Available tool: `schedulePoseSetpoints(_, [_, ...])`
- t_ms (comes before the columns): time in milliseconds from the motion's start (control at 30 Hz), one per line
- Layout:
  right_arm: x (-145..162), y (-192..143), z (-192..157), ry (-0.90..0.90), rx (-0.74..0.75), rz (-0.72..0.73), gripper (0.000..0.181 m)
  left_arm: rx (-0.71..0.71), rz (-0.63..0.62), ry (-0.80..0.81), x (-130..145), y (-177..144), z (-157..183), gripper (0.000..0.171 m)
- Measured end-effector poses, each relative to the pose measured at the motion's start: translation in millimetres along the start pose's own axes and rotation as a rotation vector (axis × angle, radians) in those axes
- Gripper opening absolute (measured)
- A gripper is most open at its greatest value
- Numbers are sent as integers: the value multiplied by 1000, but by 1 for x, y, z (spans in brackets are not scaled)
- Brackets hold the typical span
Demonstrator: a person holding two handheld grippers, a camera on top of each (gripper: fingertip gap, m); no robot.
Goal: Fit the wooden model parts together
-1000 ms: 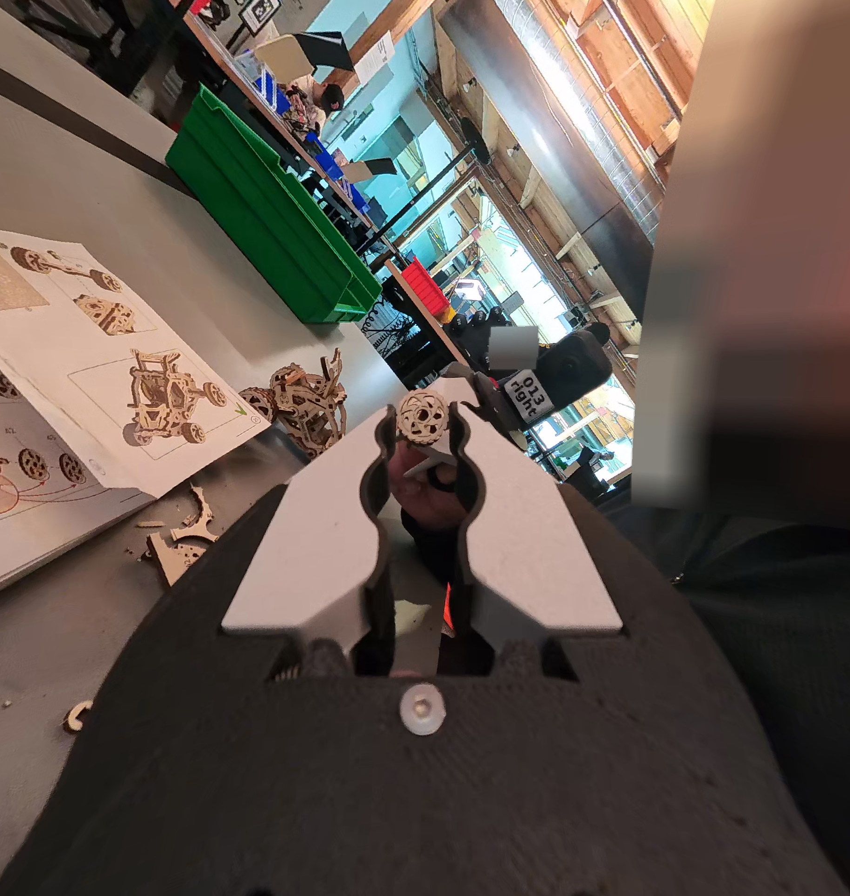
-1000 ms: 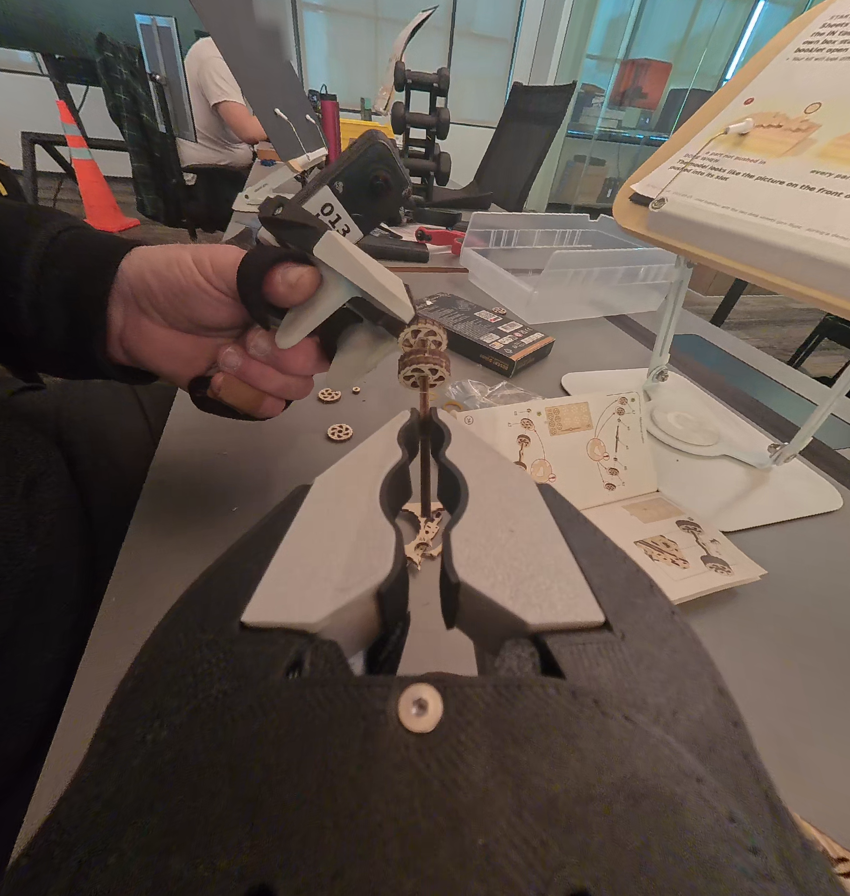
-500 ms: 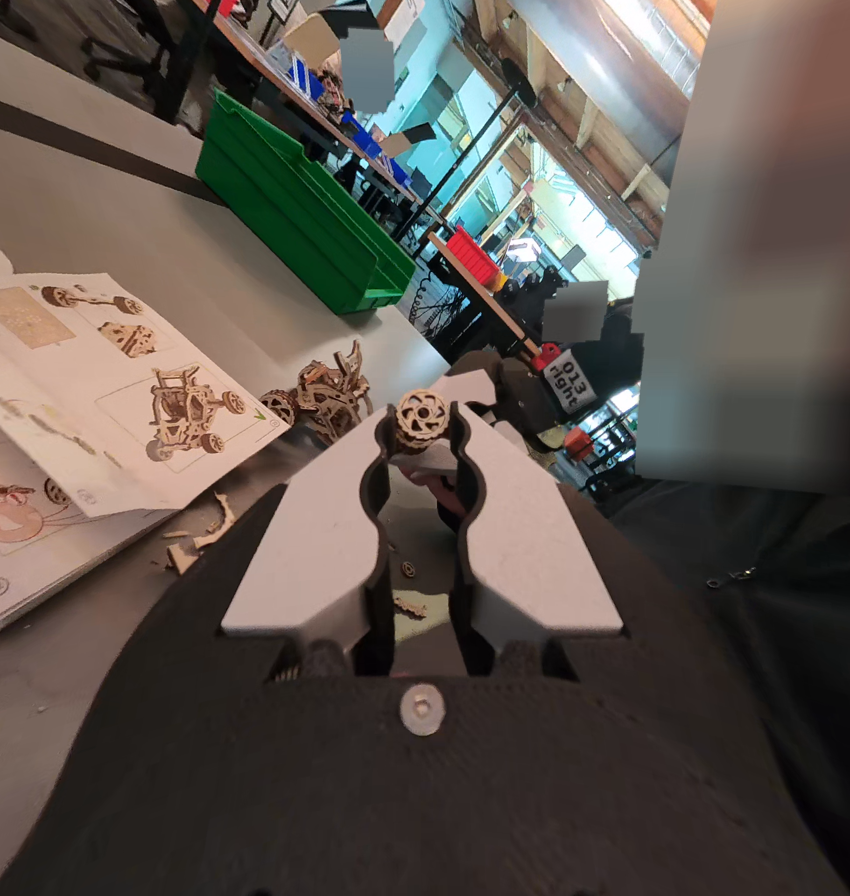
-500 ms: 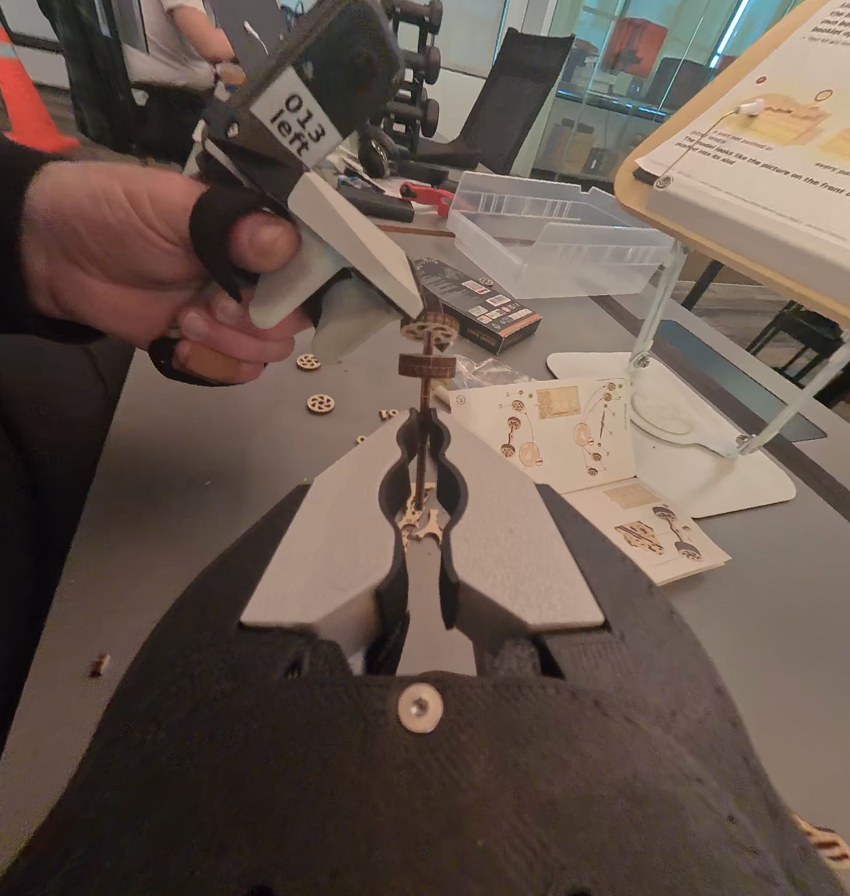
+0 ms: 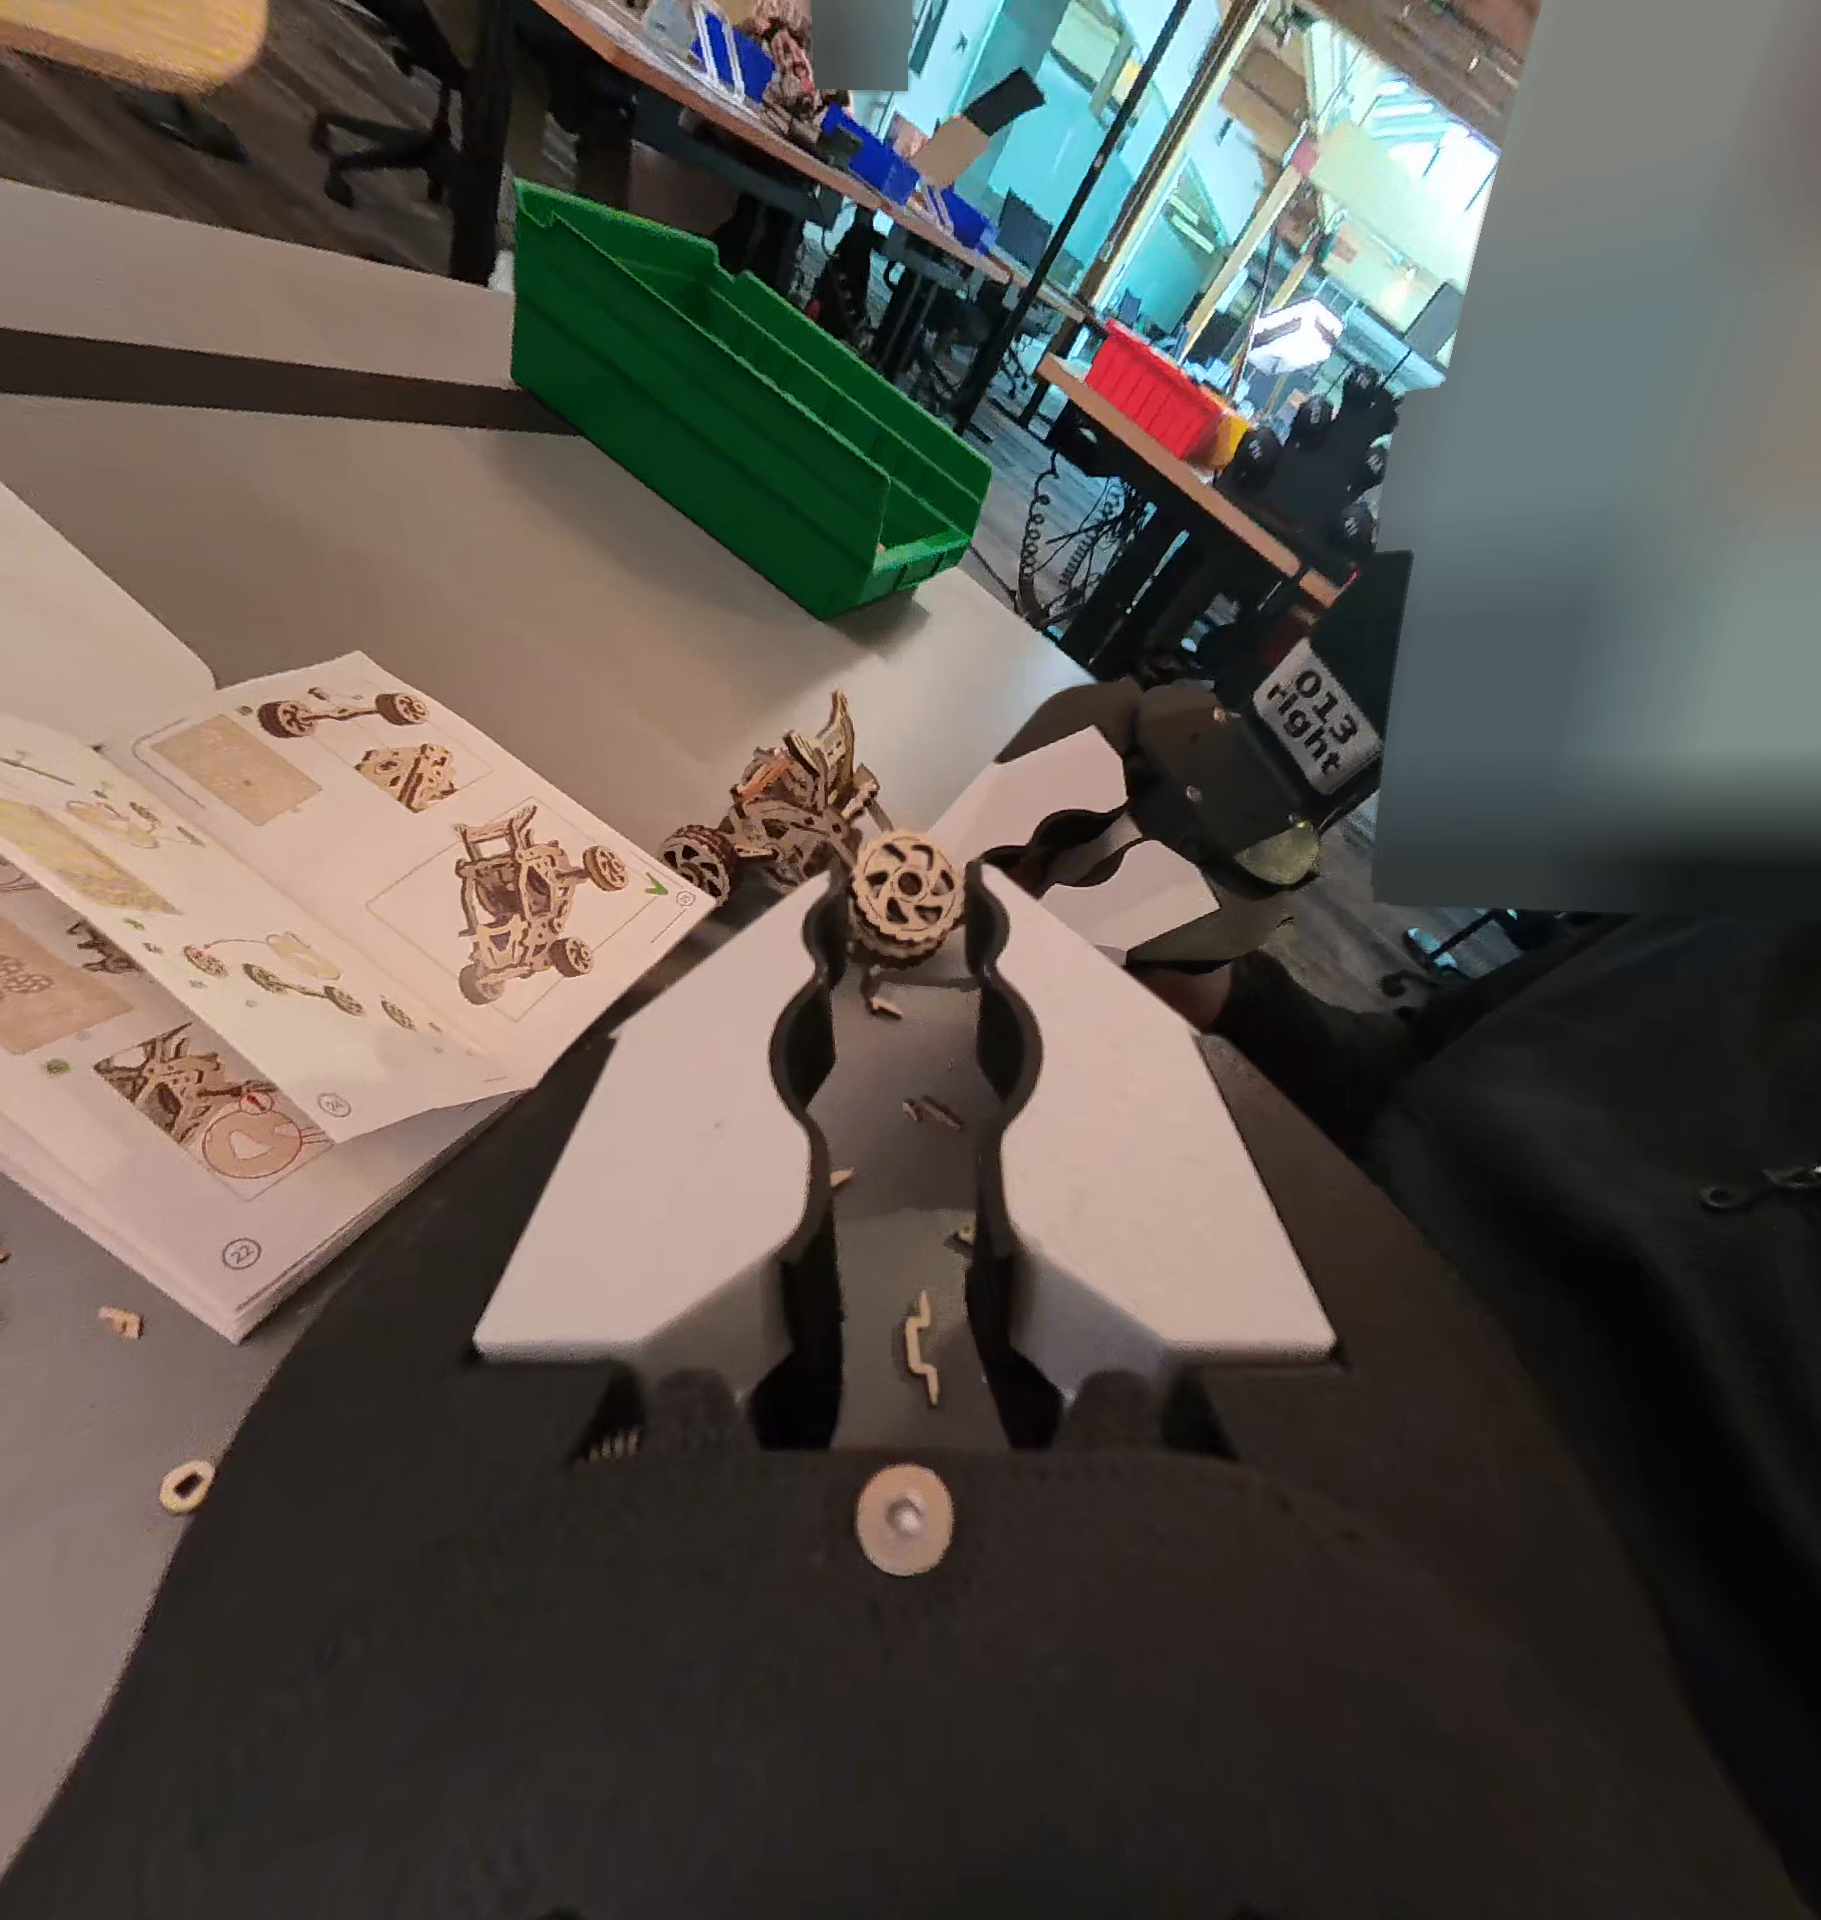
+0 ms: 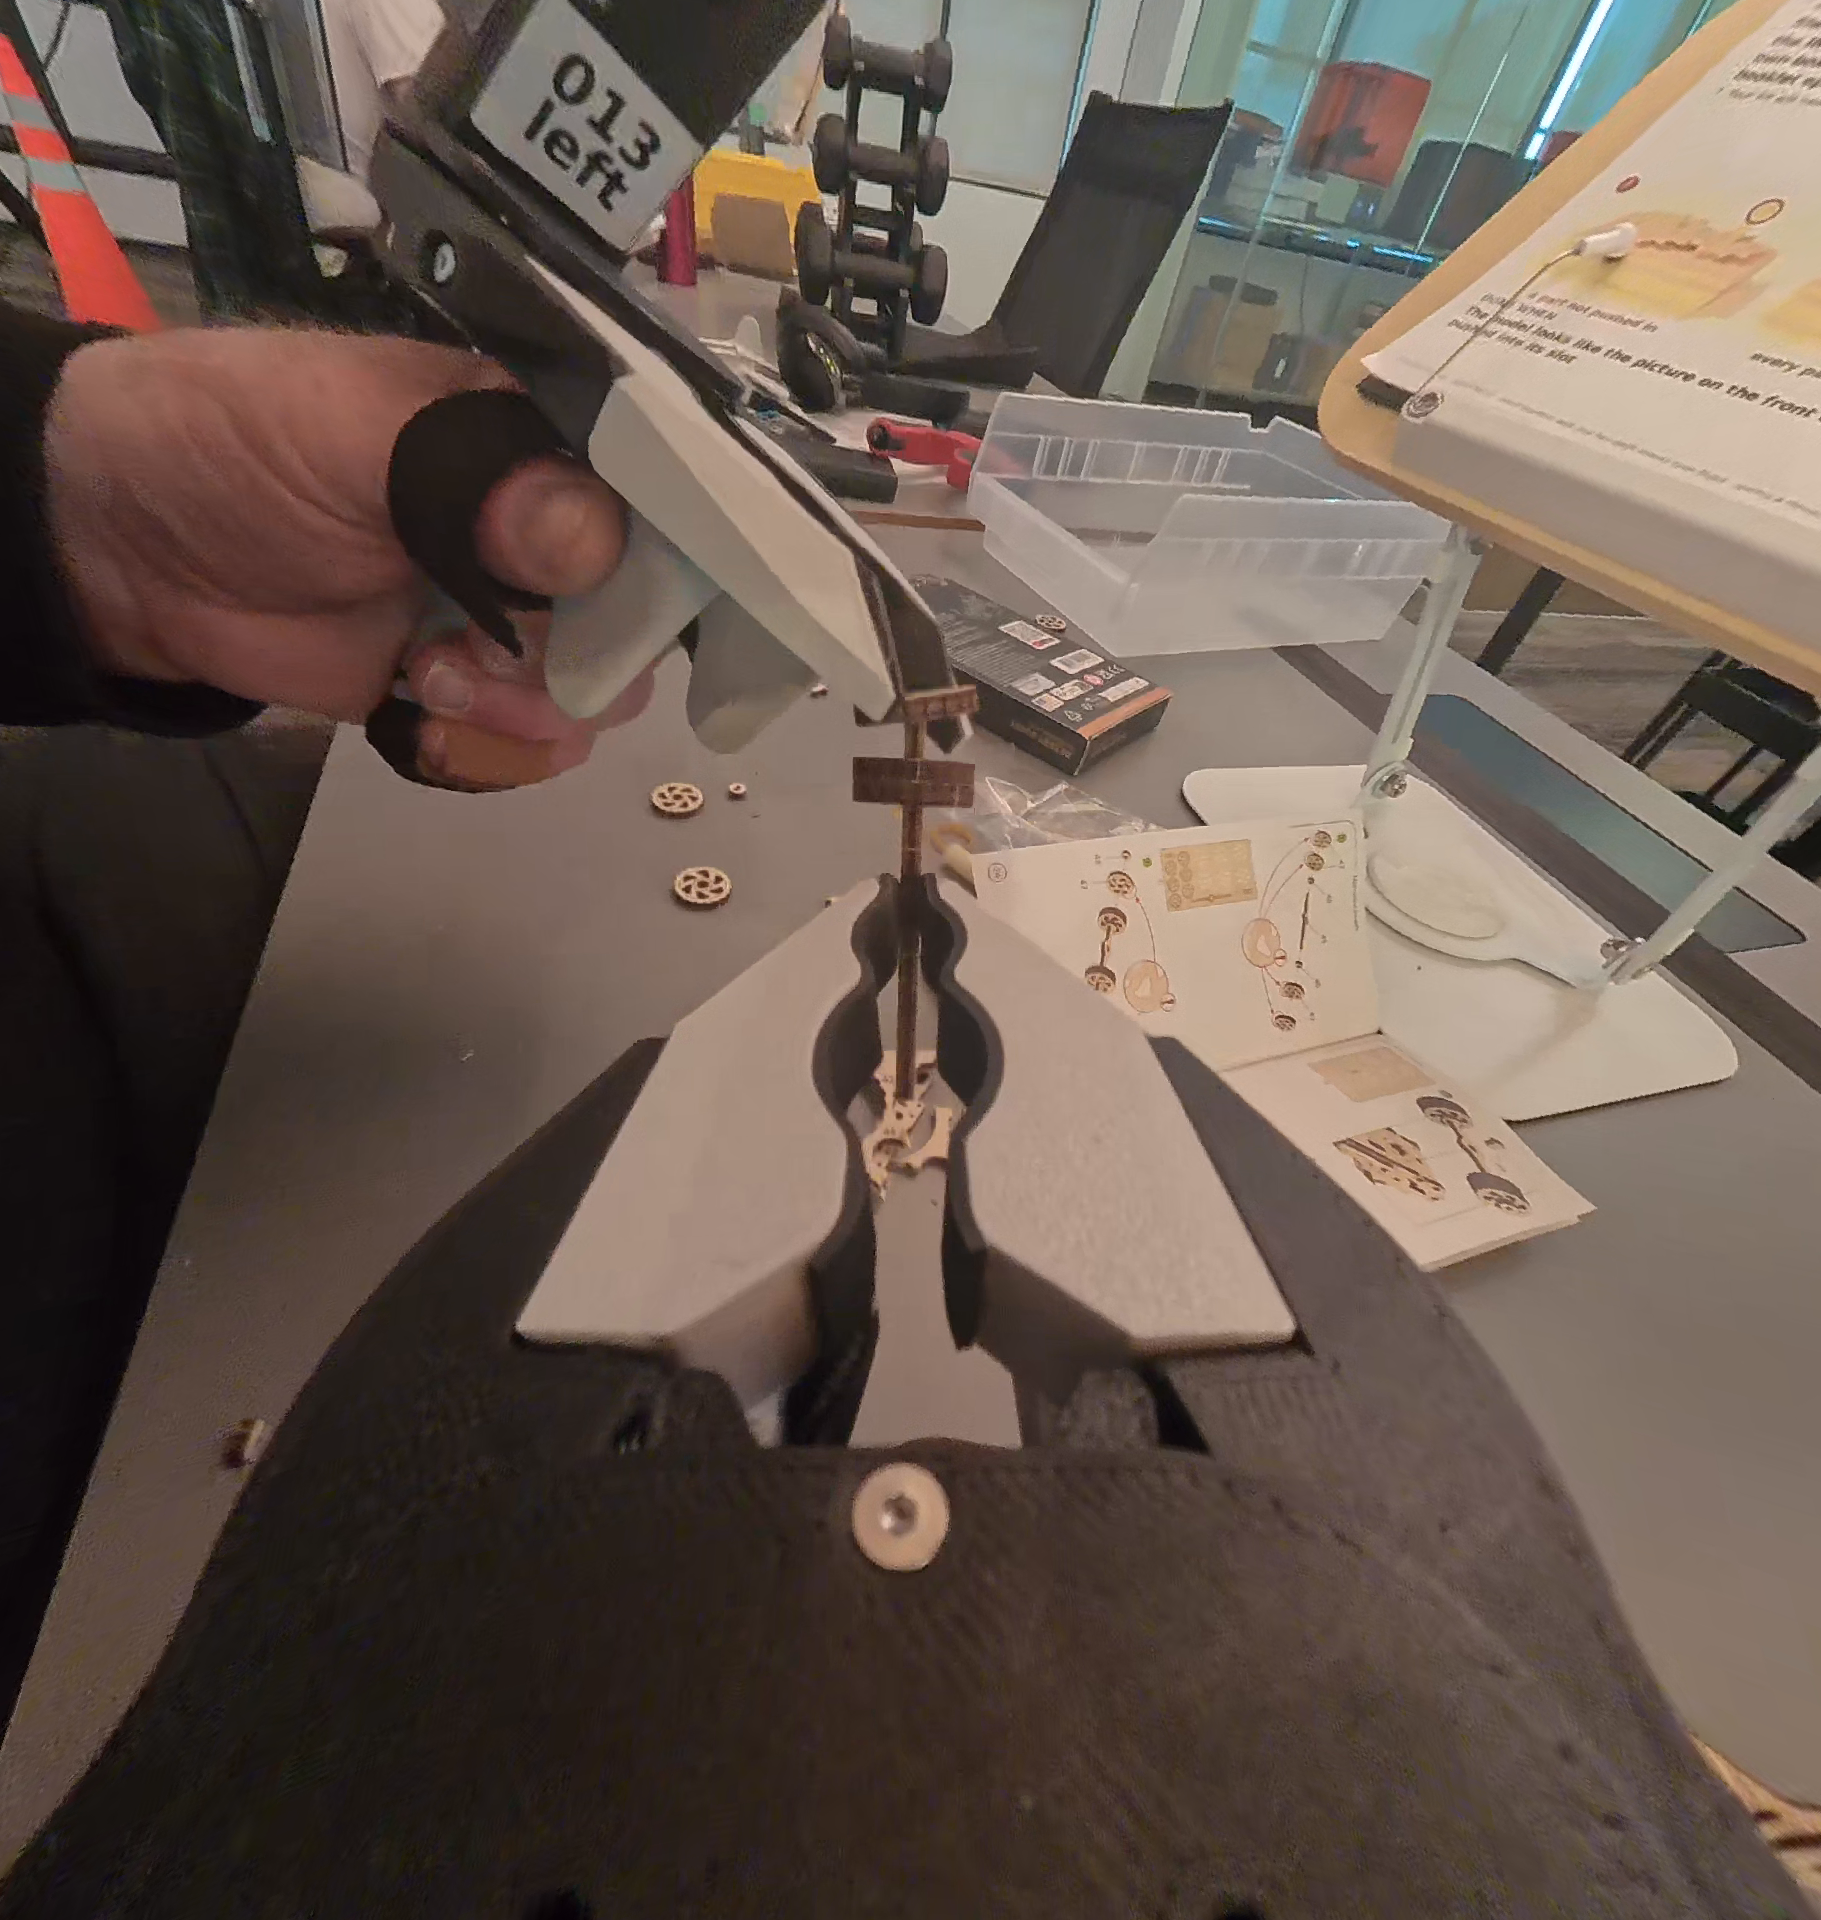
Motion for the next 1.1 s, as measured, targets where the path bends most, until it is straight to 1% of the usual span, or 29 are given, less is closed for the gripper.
schedulePoseSetpoints(67, [-1, -1, 1, 7, -4, 13, 0, -10, 31, 21, -1, -2, 1, 21])
schedulePoseSetpoints(167, [-2, -3, 2, 22, -14, 26, 0, -43, 26, 88, -1, -1, 5, 24])
schedulePoseSetpoints(333, [-3, -4, 1, 26, -23, 36, 0, -67, 76, 161, -11, -8, 8, 24])
schedulePoseSetpoints(400, [-3, -3, 0, 26, -27, 35, 0, -74, 25, 196, -10, -6, 8, 23])
schedulePoseSetpoints(433, [-3, -4, 0, 25, -29, 36, 0, -73, -1, 221, -10, -3, 9, 19])
schedulePoseSetpoints(500, [-2, -3, 0, 18, -23, 28, 0, -76, -19, 245, -9, 0, 11, 17])
schedulePoseSetpoints(633, [-1, -3, -1, 10, -21, 18, 0, -49, -60, 239, -10, 0, 9, 17])
schedulePoseSetpoints(667, [-1, -2, -1, 10, -29, 14, 0, -31, -73, 235, -10, 0, 9, 17])
schedulePoseSetpoints(733, [-2, -2, -3, 14, -43, 21, 0, 19, -65, 167, -10, -2, 6, 16])
schedulePoseSetpoints(800, [-2, -2, -4, 9, -43, 16, 0, 46, -35, 119, -8, -3, 4, 13])
schedulePoseSetpoints(900, [-2, -1, -5, 10, -46, 17, 0, 126, 31, -26, -1, -3, -2, 13])
schedulePoseSetpoints(1000, [-2, -2, -5, 8, -47, 20, 0, 153, 68, -70, 2, -2, -2, 12])
schedulePoseSetpoints(1100, [-3, -2, -5, 15, -55, 29, 0, 140, 81, -48, 0, -3, -2, 14])
Point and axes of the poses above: each gripper's, where its closed fingertips meet, y out along the fingers, x out of its underside, z = x × y across the jaws, the point moved 8 cm from there along -y, back along the fingers, and after that the axes turned 14 degrees about y, right-handed, at the moved point
